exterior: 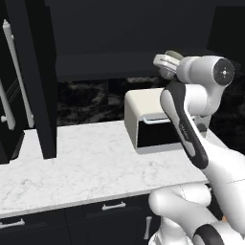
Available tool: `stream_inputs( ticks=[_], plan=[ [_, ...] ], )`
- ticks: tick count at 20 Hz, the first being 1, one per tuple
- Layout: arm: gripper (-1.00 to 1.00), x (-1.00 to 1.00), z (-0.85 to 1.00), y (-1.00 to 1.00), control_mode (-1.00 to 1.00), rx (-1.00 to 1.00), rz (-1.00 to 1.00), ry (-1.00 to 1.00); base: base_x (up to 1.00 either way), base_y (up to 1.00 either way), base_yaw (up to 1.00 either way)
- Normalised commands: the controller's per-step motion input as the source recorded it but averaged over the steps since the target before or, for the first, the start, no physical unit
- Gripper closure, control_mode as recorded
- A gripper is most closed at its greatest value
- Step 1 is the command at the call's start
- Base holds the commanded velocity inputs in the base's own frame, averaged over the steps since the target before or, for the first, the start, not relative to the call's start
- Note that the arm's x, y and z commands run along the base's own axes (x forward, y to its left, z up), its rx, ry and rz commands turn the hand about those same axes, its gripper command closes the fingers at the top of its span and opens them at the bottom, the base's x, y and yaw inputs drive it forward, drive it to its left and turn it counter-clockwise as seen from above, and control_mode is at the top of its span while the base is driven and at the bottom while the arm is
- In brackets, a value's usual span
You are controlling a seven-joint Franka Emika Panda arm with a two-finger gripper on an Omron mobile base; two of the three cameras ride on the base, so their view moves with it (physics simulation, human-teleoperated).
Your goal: Gather all objects into one cabinet and sort the glasses and bowls to opposite sides.
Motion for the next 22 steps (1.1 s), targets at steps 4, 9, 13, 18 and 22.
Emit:
stream_inputs(
  ticks=[4,9,13,18,22],
  plan=[
    [1.0,-1.0,0.14,0.22,-1.0,0.0,0.07,-0.04,0.0,0.0,0.0],
    [1.0,-1.0,0.08,0.21,-1.0,0.0,0.06,-0.02,0.0,0.0,0.0],
    [1.0,-1.0,-0.02,0.2,-1.0,0.0,0.02,0.0,0.0,0.0,0.0],
    [1.0,-1.0,-0.16,0.11,-1.0,0.0,-0.01,0.0,0.0,0.0,0.0],
    [1.0,-0.71,-0.14,0.06,-1.0,0.0,-0.05,0.0,0.0,0.0,0.0]
  ],
)
